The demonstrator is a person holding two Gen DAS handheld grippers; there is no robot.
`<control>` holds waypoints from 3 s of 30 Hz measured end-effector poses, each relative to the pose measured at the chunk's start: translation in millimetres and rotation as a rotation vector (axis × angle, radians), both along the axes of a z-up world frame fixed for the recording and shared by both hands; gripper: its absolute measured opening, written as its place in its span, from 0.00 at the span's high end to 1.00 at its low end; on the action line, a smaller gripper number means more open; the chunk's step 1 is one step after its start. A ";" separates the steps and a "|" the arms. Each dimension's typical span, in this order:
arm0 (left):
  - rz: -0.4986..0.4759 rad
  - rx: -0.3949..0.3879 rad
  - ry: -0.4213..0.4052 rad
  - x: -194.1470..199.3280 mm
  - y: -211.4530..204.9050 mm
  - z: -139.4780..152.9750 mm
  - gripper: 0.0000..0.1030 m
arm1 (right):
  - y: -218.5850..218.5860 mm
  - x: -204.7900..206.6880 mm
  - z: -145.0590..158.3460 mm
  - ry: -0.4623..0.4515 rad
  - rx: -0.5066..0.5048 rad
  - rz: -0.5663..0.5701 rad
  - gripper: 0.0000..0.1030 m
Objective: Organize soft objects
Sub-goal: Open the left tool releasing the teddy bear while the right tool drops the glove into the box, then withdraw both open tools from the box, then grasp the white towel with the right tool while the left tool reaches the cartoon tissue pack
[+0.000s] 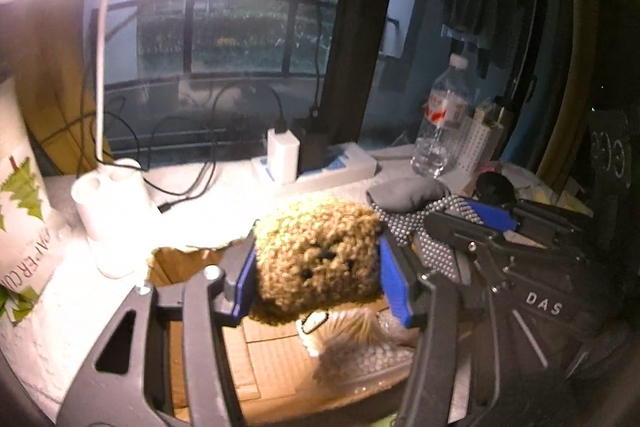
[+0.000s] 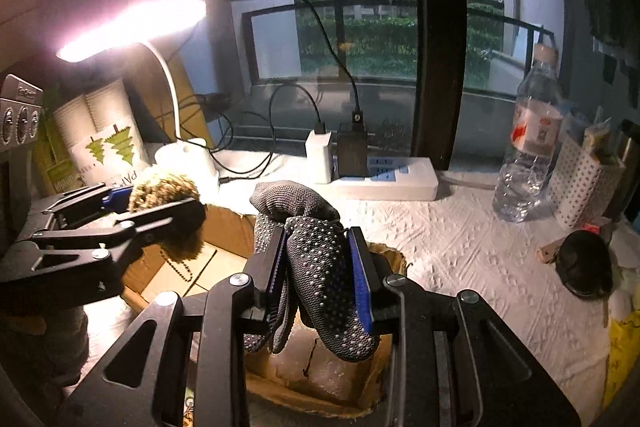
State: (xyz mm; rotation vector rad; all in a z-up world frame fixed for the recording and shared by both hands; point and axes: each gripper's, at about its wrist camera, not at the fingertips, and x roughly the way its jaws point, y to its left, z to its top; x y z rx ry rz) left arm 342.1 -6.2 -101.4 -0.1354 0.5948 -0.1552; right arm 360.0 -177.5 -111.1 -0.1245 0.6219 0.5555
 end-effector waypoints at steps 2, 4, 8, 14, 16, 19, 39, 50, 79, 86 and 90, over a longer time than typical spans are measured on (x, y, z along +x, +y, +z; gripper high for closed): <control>-0.006 -0.004 0.011 5.0 -2.3 -5.6 0.47 | 0.7 3.6 -4.9 0.012 0.000 0.002 0.69; -0.014 -0.004 0.025 9.5 -5.1 -10.0 0.46 | 1.1 6.9 -10.5 0.025 -0.001 0.002 0.69; -0.024 -0.018 0.052 15.6 -7.6 -17.9 0.44 | 1.9 12.8 -21.1 0.050 -0.007 0.004 0.69; -0.022 -0.037 0.066 17.6 -5.2 -21.3 0.31 | 3.6 17.9 -27.9 0.069 -0.014 -0.004 0.59; -0.022 -0.042 0.063 15.9 -4.3 -20.1 0.27 | 3.0 17.9 -27.7 0.066 -0.013 -0.014 0.50; -0.013 -0.048 0.060 12.9 -1.5 -17.3 0.27 | 0.5 17.3 -24.4 0.063 -0.009 -0.019 0.50; 0.009 -0.046 -0.014 -32.5 5.0 15.1 0.27 | -9.2 -22.5 12.2 -0.010 -0.020 -0.064 0.50; 0.006 -0.044 -0.042 -65.2 4.7 28.2 0.27 | -12.3 -59.4 29.5 -0.038 -0.022 -0.067 0.49; 0.010 -0.045 -0.002 -143.1 -1.3 12.6 0.27 | -26.7 -136.0 13.3 0.008 -0.030 -0.079 0.49; 0.013 -0.045 0.024 -154.8 -4.5 1.1 0.27 | -31.4 -144.9 -0.5 0.039 -0.030 -0.085 0.40; 0.015 -0.046 0.043 -159.9 -6.7 -6.3 0.27 | -33.0 -149.2 -10.1 0.063 -0.032 -0.080 0.39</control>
